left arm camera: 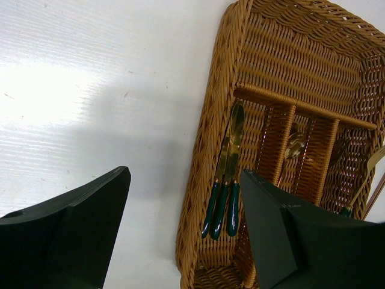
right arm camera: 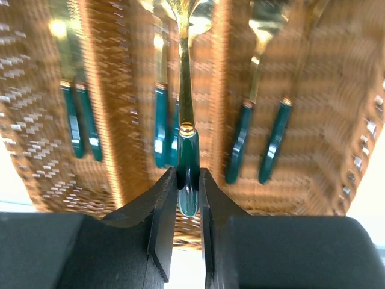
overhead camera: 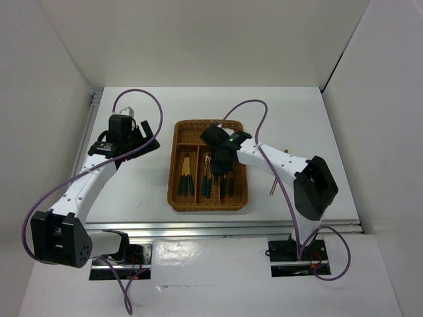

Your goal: Sort the eating utensils into containers

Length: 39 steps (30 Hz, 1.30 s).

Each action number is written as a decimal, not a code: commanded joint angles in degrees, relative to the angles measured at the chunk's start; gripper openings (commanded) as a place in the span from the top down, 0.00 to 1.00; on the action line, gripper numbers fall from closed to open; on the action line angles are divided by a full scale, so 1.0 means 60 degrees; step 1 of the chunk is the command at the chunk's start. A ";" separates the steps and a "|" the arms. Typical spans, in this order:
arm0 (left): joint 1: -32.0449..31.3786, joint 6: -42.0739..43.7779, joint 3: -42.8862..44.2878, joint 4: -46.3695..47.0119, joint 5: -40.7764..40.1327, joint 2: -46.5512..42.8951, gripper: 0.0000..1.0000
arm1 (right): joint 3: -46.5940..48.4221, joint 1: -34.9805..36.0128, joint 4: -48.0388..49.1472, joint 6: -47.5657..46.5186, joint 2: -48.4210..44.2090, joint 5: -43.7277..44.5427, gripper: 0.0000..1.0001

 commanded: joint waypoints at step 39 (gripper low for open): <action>0.0054 0.0169 0.0094 0.0232 0.0067 0.0248 0.12 | -0.2585 -0.6770 -0.0892 -0.2245 -0.2829 0.1407 0.46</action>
